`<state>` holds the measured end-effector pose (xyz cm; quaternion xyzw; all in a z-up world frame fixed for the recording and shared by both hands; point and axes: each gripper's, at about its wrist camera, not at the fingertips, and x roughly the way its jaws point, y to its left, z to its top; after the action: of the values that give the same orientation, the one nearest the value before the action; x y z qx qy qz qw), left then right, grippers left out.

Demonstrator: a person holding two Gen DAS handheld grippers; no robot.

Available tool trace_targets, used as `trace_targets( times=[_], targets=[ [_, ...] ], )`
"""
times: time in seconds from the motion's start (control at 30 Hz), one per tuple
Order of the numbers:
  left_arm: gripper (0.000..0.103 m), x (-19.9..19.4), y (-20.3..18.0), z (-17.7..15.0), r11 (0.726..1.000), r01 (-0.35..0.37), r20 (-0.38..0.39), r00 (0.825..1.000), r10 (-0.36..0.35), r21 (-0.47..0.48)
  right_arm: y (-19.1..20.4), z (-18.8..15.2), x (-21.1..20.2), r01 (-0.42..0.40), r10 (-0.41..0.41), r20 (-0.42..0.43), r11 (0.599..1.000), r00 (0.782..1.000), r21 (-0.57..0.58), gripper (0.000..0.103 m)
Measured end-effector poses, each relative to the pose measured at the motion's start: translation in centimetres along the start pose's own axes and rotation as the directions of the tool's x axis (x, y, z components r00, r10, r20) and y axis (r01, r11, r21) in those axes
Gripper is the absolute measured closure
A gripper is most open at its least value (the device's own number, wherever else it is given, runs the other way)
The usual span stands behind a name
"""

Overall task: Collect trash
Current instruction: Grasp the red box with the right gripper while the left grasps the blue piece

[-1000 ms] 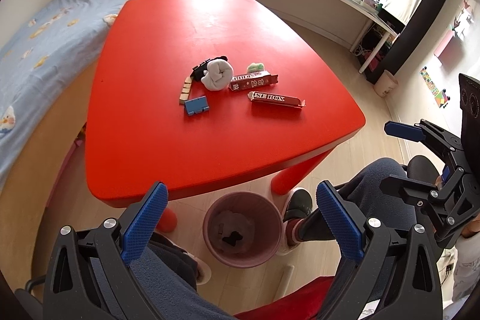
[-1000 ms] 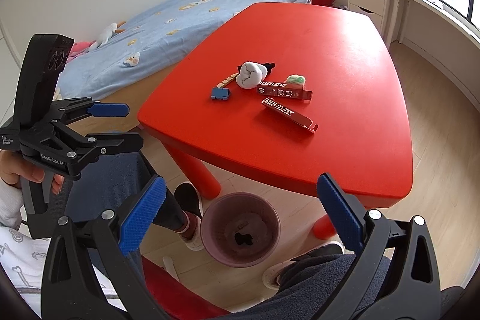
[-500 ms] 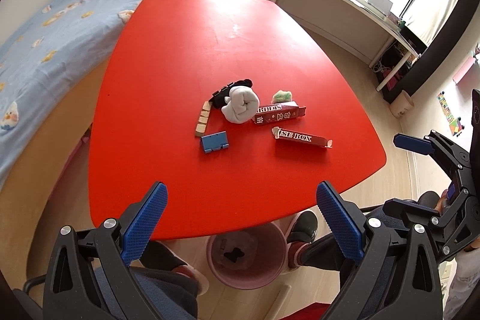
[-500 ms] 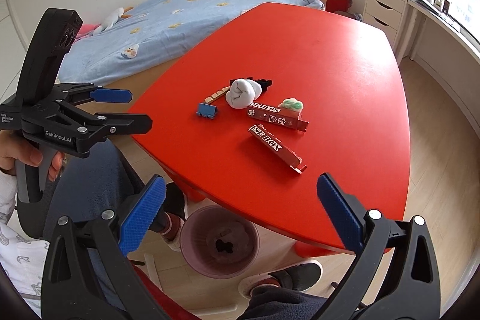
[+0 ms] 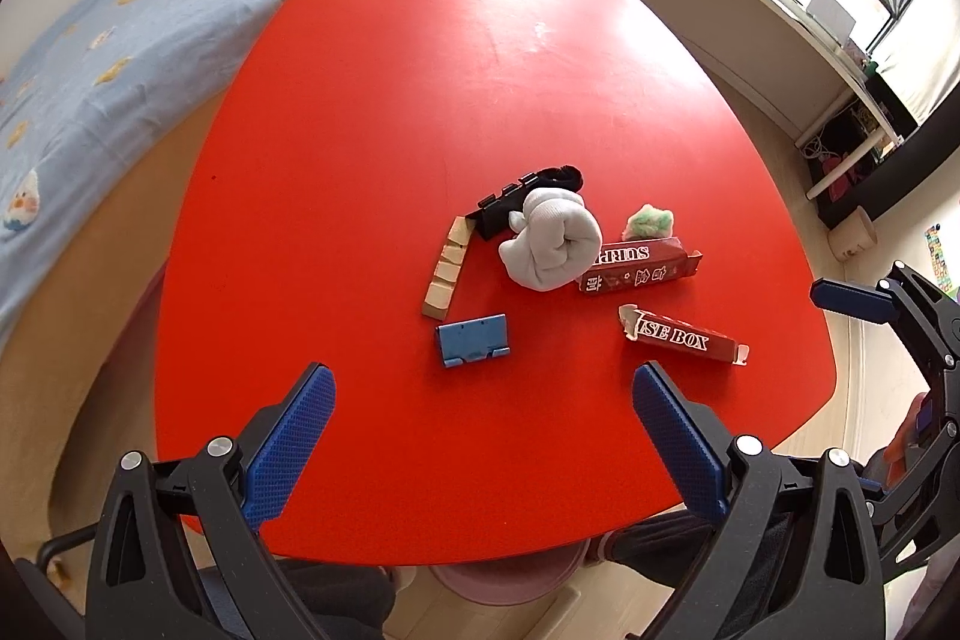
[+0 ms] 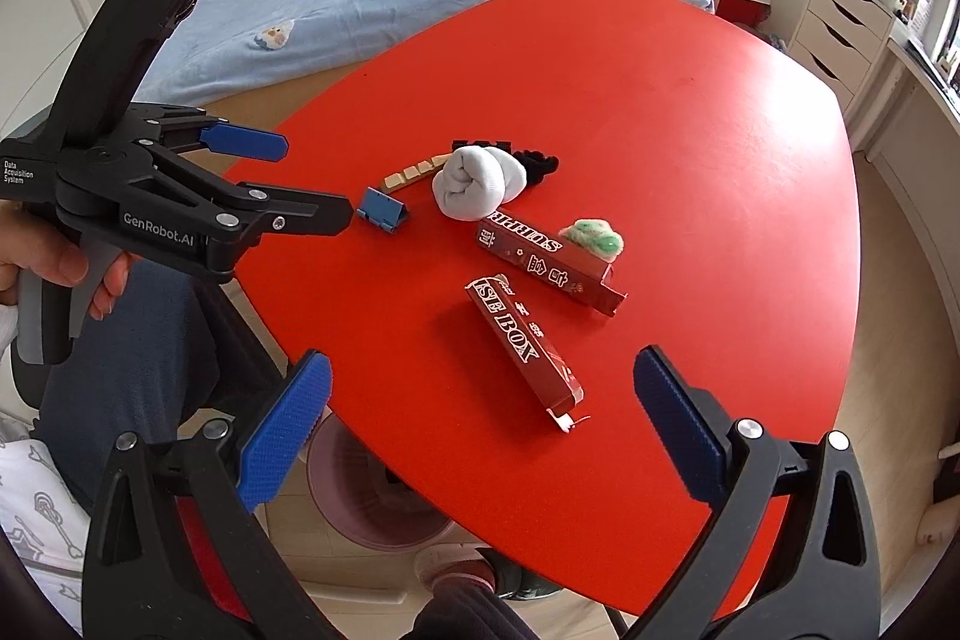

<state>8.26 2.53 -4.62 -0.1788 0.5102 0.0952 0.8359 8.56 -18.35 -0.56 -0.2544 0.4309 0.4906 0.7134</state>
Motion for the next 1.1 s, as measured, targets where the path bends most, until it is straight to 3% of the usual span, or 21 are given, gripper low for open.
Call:
trace_targets(
  times=[0.4, 0.57, 0.67, 0.73, 0.83, 0.97, 1.1],
  targets=[
    [0.008, 3.5, -0.2, 0.7, 0.994, -0.104, -0.035, 0.994, 0.102, -0.046, -1.8, 0.4, 4.1, -0.038, 0.035, -0.072, 0.999, 0.997, -0.037, 0.005],
    [0.008, 4.4, -0.4, 0.4, 0.99, -0.137, -0.025, 0.99, 0.136, -0.047, -2.0, 0.3, 4.9, -0.041, 0.039, -0.084, 0.999, 0.996, -0.032, 0.014],
    [0.02, 5.0, -0.3, 0.3, 0.986, -0.16, -0.028, 0.987, 0.159, -0.044, -2.0, 0.2, 5.4, -0.045, 0.041, -0.094, 0.998, 0.995, -0.032, 0.02],
    [0.023, 5.1, -0.2, 0.3, 0.983, -0.176, -0.019, 0.984, 0.176, -0.045, -2.2, 0.1, 5.7, -0.044, 0.041, -0.1, 0.999, 0.994, -0.032, 0.029],
    [0.034, 5.0, -0.5, 0.2, 0.979, -0.201, -0.008, 0.98, 0.2, -0.035, -2.3, 0.0, 5.9, -0.045, 0.042, -0.104, 0.999, 0.994, -0.026, 0.04],
    [0.068, 4.6, -0.9, 0.1, 0.977, -0.211, 0.0, 0.977, 0.211, -0.023, -2.1, -0.1, 6.2, -0.049, 0.045, -0.116, 0.998, 0.992, -0.033, 0.059],
    [0.071, 4.4, -0.4, 0.0, 0.982, -0.187, 0.001, 0.982, 0.188, -0.018, -1.8, -0.2, 6.3, -0.043, 0.039, -0.117, 0.998, 0.992, -0.034, 0.08]
  ],
)
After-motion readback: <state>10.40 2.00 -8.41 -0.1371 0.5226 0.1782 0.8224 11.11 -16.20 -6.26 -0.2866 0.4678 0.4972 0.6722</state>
